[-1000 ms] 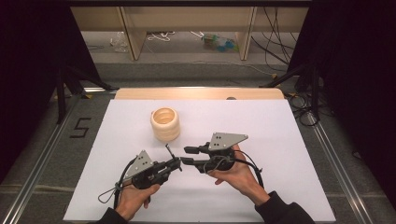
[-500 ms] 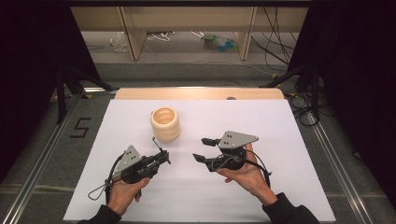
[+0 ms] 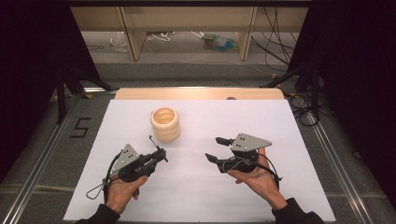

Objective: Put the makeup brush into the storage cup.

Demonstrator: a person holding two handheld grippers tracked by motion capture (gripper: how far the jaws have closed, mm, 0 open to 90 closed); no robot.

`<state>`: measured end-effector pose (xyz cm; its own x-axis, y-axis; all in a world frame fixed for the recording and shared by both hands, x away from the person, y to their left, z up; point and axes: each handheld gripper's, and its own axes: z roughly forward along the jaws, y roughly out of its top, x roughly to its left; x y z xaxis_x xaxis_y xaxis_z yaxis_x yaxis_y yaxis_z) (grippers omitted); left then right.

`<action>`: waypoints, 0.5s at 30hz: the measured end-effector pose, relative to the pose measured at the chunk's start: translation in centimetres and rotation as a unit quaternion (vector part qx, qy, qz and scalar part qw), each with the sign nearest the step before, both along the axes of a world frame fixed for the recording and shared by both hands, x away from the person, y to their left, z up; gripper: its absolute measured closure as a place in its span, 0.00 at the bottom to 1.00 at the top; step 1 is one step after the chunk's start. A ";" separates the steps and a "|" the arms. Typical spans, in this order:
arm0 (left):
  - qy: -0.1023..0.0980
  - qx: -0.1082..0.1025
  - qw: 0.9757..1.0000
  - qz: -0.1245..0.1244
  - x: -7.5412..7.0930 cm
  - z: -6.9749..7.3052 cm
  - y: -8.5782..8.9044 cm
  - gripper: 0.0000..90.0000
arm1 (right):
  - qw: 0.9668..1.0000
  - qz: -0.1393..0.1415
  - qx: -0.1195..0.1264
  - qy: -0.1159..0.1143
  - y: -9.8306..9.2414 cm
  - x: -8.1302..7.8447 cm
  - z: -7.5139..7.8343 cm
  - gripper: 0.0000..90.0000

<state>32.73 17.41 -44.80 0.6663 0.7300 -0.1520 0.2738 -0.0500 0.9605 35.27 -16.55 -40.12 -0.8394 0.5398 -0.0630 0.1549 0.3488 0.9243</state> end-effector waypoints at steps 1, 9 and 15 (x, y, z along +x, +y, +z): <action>0.000 0.000 1.000 0.000 0.0 0.0 0.0 0.93 | 1.000 -0.004 -0.003 0.005 -0.2 -0.1 0.0 0.39; 0.000 0.000 1.000 0.009 0.3 0.2 0.3 0.93 | 1.000 -0.028 0.000 0.007 -1.8 -0.3 -0.6 0.35; 0.001 -0.002 1.000 0.018 0.5 0.2 0.8 0.93 | 0.999 -0.038 0.013 0.013 -2.9 -0.8 -1.2 0.35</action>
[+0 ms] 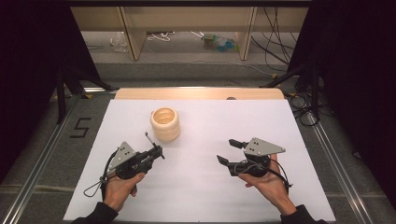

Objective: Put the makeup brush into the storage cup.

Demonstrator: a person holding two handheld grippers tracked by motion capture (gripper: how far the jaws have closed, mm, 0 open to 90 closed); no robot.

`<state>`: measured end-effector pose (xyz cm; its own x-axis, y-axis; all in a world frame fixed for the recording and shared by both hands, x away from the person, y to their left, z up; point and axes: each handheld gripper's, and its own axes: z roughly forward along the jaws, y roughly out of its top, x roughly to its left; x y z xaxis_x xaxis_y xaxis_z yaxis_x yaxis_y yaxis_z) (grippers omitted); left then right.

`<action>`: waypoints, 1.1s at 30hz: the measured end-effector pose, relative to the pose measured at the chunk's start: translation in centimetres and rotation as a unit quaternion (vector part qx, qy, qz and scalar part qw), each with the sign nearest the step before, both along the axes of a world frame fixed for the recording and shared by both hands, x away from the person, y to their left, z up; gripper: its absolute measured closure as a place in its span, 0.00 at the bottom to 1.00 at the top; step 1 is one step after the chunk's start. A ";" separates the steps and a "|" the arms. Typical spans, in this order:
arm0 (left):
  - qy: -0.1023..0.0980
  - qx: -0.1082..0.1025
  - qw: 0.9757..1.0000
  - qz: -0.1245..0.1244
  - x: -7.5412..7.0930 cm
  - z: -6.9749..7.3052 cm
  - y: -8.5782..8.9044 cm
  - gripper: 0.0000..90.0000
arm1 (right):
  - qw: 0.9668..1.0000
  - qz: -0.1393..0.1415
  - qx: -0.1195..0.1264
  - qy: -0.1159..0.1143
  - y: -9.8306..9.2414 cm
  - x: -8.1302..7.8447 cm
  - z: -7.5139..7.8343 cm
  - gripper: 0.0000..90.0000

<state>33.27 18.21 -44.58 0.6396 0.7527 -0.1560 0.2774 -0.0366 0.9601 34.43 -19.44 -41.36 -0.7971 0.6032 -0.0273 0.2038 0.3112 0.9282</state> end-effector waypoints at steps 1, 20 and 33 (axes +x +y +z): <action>-0.002 0.001 1.000 0.001 0.1 0.0 0.1 0.93 | 1.000 0.000 0.000 0.000 0.0 0.0 0.0 0.35; -0.004 0.013 0.999 0.043 1.9 0.0 2.1 0.93 | 1.000 -0.029 0.004 0.007 -2.8 -1.1 -1.2 0.33; -0.006 0.015 0.998 0.054 3.0 0.7 2.4 0.93 | 0.999 -0.048 0.006 0.005 -4.3 -1.8 -1.8 0.33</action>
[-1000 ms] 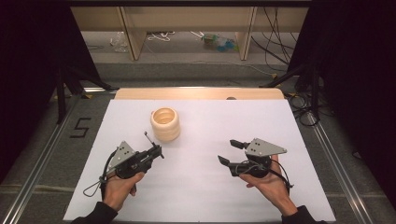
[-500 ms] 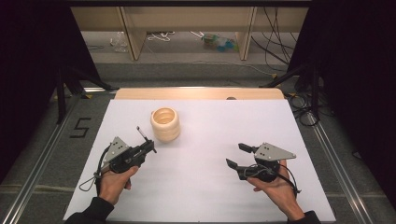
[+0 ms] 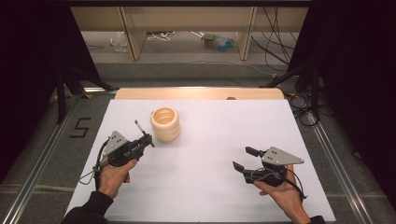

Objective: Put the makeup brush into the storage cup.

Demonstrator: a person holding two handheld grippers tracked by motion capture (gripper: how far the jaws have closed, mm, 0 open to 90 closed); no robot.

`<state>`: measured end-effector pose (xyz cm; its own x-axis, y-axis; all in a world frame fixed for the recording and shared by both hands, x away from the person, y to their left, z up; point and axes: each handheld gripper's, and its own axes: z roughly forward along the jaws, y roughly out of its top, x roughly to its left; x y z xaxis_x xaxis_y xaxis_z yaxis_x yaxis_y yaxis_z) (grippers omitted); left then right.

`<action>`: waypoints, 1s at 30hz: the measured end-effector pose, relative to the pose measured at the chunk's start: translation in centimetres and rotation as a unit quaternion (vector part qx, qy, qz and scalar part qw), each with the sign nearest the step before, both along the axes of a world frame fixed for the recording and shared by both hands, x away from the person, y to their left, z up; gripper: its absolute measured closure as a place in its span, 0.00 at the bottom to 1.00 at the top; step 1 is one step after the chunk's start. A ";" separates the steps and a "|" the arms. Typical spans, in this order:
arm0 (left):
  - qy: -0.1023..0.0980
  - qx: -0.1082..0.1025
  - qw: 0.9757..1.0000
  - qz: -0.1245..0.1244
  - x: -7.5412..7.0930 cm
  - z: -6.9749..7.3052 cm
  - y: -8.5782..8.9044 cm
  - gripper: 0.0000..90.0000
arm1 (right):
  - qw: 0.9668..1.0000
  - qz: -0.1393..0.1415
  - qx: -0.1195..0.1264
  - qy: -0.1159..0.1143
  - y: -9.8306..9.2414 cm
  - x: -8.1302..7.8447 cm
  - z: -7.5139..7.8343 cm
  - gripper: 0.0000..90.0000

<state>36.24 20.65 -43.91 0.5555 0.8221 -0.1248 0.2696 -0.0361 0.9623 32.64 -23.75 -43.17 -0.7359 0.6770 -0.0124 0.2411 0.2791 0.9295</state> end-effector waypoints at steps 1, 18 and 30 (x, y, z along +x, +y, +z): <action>0.001 0.000 1.000 0.000 0.0 0.1 0.0 0.93 | 1.000 0.000 0.000 0.000 0.0 0.0 0.0 0.33; 0.002 -0.013 1.000 0.014 1.6 1.8 0.6 0.93 | 1.000 -0.012 -0.002 -0.003 -0.7 -0.8 -0.6 0.28; 0.004 -0.015 1.000 0.017 2.8 2.8 0.3 0.93 | 1.000 -0.016 0.005 -0.004 -0.8 -1.4 -0.7 0.28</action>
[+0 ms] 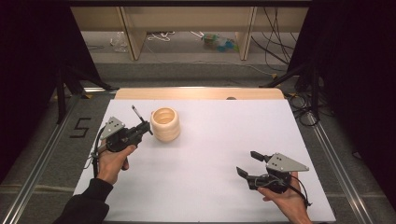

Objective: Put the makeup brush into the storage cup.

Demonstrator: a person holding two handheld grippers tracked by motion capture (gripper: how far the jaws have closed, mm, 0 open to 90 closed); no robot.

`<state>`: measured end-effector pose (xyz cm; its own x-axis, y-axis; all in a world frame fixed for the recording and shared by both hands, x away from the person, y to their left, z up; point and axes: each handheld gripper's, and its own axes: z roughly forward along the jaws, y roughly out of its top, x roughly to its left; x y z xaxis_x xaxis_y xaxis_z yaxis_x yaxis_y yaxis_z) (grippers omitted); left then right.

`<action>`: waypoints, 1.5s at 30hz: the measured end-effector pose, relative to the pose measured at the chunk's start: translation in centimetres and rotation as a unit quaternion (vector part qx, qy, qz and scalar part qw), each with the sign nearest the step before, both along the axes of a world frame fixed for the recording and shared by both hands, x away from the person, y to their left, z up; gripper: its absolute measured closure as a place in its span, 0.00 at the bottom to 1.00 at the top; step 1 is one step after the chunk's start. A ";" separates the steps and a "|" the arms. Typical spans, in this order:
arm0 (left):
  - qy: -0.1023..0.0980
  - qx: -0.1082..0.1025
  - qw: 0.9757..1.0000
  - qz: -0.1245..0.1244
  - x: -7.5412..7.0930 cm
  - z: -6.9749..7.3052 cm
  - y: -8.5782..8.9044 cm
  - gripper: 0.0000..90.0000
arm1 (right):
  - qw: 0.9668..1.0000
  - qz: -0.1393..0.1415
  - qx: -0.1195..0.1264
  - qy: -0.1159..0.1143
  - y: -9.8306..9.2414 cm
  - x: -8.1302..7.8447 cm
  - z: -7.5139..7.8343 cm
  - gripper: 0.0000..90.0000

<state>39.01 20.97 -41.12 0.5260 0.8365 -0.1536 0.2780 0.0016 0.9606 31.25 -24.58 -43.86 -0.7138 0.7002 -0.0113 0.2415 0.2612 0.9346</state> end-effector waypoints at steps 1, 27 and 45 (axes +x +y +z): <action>0.001 0.000 1.000 0.000 0.1 0.0 0.0 0.93 | 1.000 0.004 -0.005 0.004 -0.1 -0.1 0.1 0.28; 0.005 0.015 1.000 0.006 3.1 2.4 -0.9 0.93 | 1.000 0.004 -0.009 0.012 -0.3 -0.4 0.3 0.28; 0.014 0.027 1.000 0.002 5.4 2.8 -2.6 0.93 | 1.000 0.009 -0.011 0.007 -0.1 -0.4 0.1 0.28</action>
